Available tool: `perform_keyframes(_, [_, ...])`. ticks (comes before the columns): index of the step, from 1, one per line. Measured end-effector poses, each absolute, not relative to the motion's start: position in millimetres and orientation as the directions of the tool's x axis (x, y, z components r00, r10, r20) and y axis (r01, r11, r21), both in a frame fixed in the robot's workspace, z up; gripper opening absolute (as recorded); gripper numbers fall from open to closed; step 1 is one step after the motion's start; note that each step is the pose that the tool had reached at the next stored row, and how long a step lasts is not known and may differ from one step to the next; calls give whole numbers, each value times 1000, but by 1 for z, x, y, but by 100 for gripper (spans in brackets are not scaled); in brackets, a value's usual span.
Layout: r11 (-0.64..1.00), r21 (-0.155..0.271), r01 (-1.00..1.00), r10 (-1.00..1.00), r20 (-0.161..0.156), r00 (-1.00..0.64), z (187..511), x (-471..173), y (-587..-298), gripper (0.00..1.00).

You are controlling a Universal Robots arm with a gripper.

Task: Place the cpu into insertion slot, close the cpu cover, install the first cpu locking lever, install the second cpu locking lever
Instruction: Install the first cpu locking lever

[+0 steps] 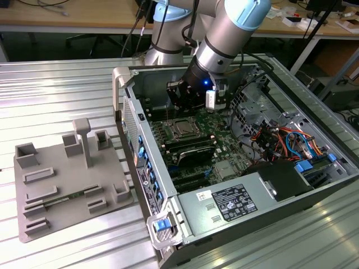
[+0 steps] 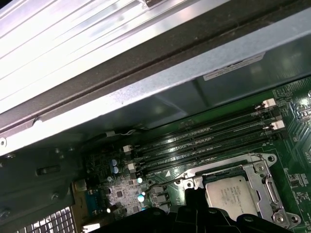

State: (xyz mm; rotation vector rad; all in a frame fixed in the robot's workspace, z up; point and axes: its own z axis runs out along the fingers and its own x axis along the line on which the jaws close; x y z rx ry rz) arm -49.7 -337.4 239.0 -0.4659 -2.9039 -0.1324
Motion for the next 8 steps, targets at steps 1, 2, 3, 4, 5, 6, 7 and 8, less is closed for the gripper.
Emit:
perform_keyframes(1, [947,57,317,299,208,-931,239,-50,-337,11])
perform_keyframes(2, [948,57,315,297,208,-932,239,-50,-337,11])
perform_keyframes(3, [948,57,313,296,208,-932,239,-50,-337,11])
perform_keyframes(4, [949,57,311,294,208,-933,239,-50,-337,11])
perform_keyframes(5, [949,57,310,292,208,-934,239,-50,-337,11])
perform_keyframes(6, [950,57,308,291,208,-934,239,-50,-337,11])
perform_keyframes(7, [950,57,306,288,208,-935,239,-50,-337,11])
perform_keyframes(8, [952,57,302,284,208,-936,239,-50,-337,11])
